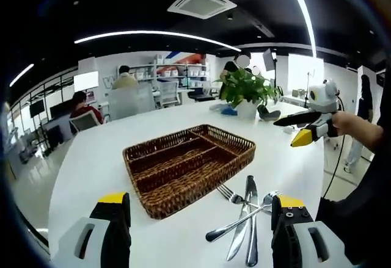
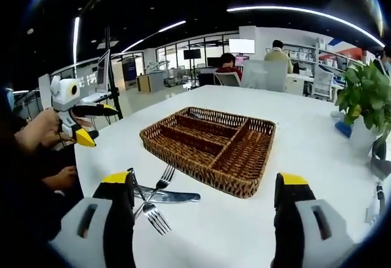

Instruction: Arrange the knives, forks, and spoons in their matching storage slots by inserting each utensil handle-first until every utensil is classified and aligned in the correct compartment

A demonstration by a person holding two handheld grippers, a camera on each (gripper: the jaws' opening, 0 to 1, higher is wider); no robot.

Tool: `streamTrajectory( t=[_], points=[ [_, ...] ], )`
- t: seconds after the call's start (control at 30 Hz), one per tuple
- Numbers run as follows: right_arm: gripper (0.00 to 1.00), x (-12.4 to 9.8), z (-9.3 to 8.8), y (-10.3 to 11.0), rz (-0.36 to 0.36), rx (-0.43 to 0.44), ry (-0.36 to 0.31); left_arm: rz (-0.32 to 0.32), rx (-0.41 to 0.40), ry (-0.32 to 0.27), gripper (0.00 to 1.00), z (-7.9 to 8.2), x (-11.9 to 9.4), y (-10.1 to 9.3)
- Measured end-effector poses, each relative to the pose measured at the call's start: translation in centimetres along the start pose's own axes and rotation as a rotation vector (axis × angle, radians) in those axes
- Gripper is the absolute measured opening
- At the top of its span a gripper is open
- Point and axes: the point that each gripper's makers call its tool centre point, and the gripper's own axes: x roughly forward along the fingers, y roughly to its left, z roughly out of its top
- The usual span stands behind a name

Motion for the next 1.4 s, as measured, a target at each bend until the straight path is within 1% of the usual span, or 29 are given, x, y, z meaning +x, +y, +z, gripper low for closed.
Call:
streamTrajectory(
  t=[0.2,0.4,0.53,0.63,0.73,0.8,0.97,1.03,1.13,1.33,1.4],
  points=[
    [0.98,-0.2,-0.2,0.4,0.013,-0.011,0.002,-0.002,0.0,-0.005,1.0,-0.2,0.0,-0.1],
    [0.96,-0.4,-0.8,1.3,0.029,-0.043,0.015,-0.012,0.001,0.0,1.0,-0.7,0.0,-0.6],
    [0.91,-0.4,-1.2,1.6,0.033,-0.092,0.019,-0.026,0.007,-0.003,1.0,-0.8,0.0,-1.0],
    [0.89,-0.4,-1.6,2.2,0.049,-0.094,0.024,-0.034,0.008,-0.003,1.0,-0.9,0.1,-1.3],
    [0.86,-0.3,-2.4,2.7,0.054,-0.12,0.038,-0.041,0.009,-0.003,1.0,-1.1,0.2,-1.5],
    [0.85,-0.2,-3.0,3.1,0.068,-0.119,0.049,-0.042,0.01,-0.004,1.0,-1.2,0.2,-1.7],
    [0.77,0.1,-4.3,3.9,0.085,-0.123,0.076,-0.049,0.02,0.001,1.0,-1.5,0.1,-2.0],
    [0.72,0.2,-4.6,4.3,0.093,-0.128,0.08,-0.048,0.023,0.001,1.0,-1.6,0.1,-2.1],
    [0.65,0.5,-5.3,4.6,0.101,-0.148,0.094,-0.048,0.024,-0.006,1.0,-1.7,0.1,-2.2],
    [0.53,0.9,-6.5,5.4,0.117,-0.187,0.118,-0.051,0.024,-0.001,1.0,-2.1,0.2,-2.5],
    [0.51,1.1,-6.9,5.6,0.122,-0.194,0.128,-0.053,0.023,0.0,1.0,-2.2,0.2,-2.7]
  ],
)
